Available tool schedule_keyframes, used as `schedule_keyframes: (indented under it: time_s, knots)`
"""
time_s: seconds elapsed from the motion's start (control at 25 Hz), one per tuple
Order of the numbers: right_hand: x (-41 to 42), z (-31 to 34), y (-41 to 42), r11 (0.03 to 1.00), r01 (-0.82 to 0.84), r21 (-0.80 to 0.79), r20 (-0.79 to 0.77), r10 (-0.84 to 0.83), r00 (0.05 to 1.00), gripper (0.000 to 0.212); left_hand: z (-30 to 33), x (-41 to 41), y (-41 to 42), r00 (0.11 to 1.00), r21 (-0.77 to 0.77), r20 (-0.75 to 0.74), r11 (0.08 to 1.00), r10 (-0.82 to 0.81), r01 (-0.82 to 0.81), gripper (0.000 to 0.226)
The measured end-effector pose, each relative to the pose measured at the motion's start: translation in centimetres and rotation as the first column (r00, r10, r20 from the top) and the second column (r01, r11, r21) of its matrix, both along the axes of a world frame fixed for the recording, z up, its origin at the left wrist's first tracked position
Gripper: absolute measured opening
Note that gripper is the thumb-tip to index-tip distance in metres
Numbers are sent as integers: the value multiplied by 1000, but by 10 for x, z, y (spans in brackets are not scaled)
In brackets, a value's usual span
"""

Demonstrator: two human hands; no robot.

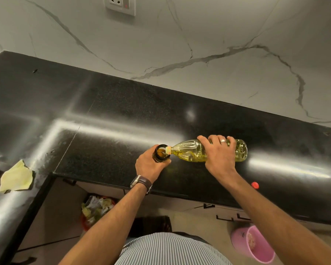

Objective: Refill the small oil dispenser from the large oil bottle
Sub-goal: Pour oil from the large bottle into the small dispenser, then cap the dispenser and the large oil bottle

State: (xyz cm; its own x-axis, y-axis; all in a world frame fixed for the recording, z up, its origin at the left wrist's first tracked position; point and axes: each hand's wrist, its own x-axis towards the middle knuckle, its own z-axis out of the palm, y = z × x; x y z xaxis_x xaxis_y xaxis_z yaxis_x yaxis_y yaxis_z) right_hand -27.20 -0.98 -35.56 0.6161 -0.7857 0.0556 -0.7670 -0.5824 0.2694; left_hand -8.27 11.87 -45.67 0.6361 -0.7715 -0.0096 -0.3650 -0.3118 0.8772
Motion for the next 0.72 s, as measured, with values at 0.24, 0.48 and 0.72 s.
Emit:
schedule_keyframes:
  time_s: [0.24, 0.48, 0.72]
  knots:
    - [-11, -19, 11, 981, 121, 154, 165, -146, 975, 95, -1, 1, -2, 999, 7, -34, 1000, -8, 9, 59]
    - [-12, -20, 11, 903, 138, 406, 371, -301, 879, 104, 0, 2, -2, 997, 15, -75, 1000, -8, 9, 60]
    - [-23, -28, -2, 711, -60, 701, 643, -593, 484, 94, -5, 2, -3, 995, 27, -97, 1000, 3, 0, 60]
